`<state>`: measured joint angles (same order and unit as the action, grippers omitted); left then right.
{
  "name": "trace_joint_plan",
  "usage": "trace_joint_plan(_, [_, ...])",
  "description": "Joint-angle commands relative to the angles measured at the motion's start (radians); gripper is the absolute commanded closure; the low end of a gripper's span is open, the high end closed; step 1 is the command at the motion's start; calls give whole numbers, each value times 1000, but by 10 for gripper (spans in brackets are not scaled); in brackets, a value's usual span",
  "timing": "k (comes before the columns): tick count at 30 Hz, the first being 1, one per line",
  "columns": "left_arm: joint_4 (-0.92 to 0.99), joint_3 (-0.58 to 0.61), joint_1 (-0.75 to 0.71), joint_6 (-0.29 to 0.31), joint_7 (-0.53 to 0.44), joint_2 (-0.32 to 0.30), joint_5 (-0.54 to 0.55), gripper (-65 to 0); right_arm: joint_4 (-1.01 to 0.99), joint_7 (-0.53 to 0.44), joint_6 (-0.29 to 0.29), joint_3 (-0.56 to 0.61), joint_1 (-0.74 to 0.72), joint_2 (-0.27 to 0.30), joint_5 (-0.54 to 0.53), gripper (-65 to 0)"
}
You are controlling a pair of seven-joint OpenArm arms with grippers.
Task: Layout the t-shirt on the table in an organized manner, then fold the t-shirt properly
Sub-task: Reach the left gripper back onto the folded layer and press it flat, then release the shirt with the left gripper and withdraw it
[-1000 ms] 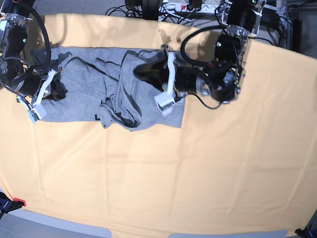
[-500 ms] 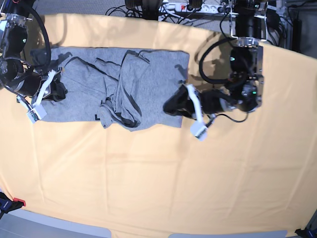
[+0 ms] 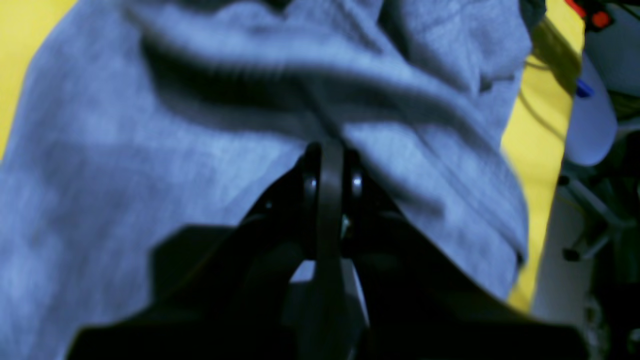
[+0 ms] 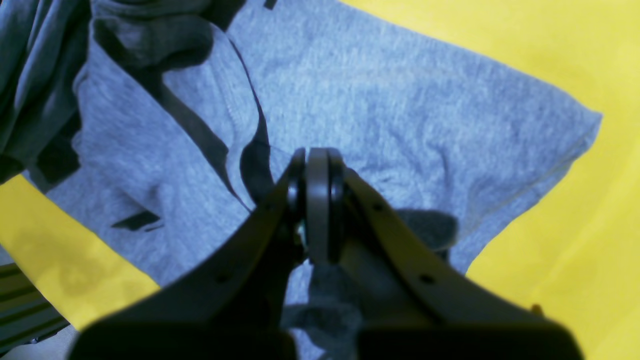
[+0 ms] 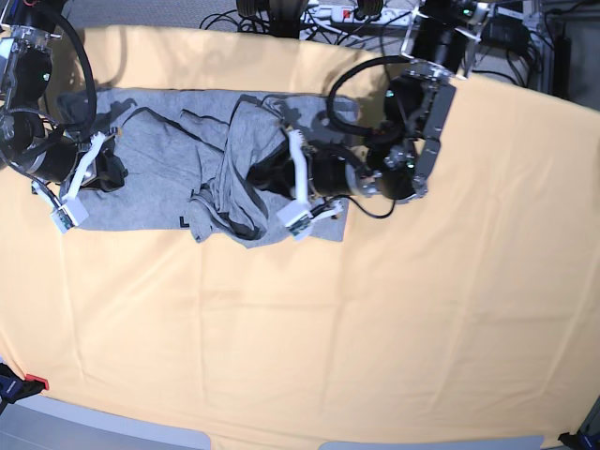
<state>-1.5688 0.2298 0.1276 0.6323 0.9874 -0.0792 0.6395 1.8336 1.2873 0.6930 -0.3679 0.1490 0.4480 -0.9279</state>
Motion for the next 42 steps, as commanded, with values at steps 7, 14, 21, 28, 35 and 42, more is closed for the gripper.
trace_joint_plan(7, [-14, -1, 20, 4, -151, 97, -118, 0, 15, 13, 5, -6, -13, 18, -19, 0])
trace_joint_plan(14, [-13, -1, 19, 66, -173, 174, -123, 0, 15, 13, 5, -6, -13, 18, -19, 0])
trace_joint_plan(21, [4, -3, 30, 66, -160, 179, -103, 0, 15, 10, 5, -6, -14, 18, -19, 0])
trace_joint_plan(28, [-28, -98, 64, 66, 121, 175, 19, 0, 32, -36, 5, -6, -16, 18, -21, 0])
trace_joint_plan(35, [-30, -219, 68, 66, 156, 109, 80, 0, 138, -123, 5, -148, -16, 18, -118, 0])
trace_joint_plan(42, [-31, -323, 67, 66, 175, -32, 187, 0, 145, -80, -14, -452, 20, 18, -115, -86])
